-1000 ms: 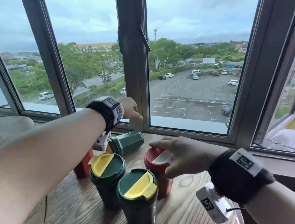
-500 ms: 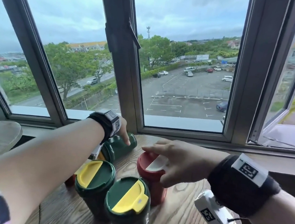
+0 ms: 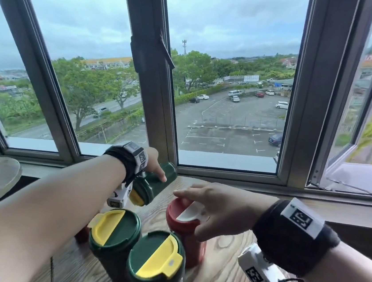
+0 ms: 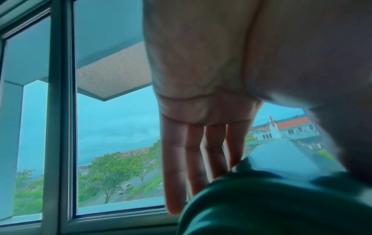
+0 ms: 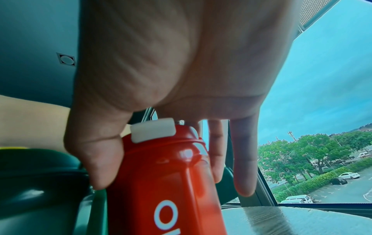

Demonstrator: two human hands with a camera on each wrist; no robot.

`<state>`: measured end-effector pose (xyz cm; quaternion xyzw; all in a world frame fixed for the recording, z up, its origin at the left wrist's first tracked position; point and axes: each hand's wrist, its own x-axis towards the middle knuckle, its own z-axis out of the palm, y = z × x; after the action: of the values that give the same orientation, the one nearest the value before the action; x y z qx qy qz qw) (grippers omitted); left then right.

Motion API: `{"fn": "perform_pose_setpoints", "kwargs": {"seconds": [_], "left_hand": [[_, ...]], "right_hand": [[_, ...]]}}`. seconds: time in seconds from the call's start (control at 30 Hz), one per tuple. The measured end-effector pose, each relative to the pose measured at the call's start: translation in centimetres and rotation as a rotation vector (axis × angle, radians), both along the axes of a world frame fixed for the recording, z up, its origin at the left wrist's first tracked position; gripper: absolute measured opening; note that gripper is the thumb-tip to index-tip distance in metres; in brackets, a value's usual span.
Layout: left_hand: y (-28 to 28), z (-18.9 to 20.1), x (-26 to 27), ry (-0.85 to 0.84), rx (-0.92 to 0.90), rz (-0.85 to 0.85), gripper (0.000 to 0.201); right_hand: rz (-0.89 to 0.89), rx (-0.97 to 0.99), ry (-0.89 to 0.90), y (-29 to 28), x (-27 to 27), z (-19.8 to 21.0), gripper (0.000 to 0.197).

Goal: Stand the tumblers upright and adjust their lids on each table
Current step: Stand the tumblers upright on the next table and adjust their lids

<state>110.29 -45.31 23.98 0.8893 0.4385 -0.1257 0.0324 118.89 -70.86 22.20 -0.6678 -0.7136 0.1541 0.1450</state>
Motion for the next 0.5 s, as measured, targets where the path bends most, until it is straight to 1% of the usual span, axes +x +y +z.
{"fn": "perform_pose_setpoints", "kwargs": {"seconds": [0.1,0.17,0.23,0.4,0.5], "left_hand": [[0.4,0.9,0.2,-0.106,-0.056,0.024,0.064],[0.4,1.4,0.4,-0.143,-0.065,0.013,0.057],[0.3,1.8,0.5,-0.147,-0.045,-0.005,0.051],[-0.6,2.0,0.7,-0.058,0.001,-0.046,0.048],[-1.0,2.2,0.7,0.034,0.016,-0.114,0.052]], "right_hand": [[0.001,0.0,0.006,0.1,-0.1,0.0,0.091],[-0.003,-0.001,0.01,0.3,-0.1,-0.1,0.09],[-0.005,-0.002,0.016,0.3,-0.1,0.0,0.089],[-0.01,0.009,0.009,0.3,-0.2,0.1,0.087],[-0.011,0.005,0.01,0.4,-0.1,-0.1,0.088]]}}
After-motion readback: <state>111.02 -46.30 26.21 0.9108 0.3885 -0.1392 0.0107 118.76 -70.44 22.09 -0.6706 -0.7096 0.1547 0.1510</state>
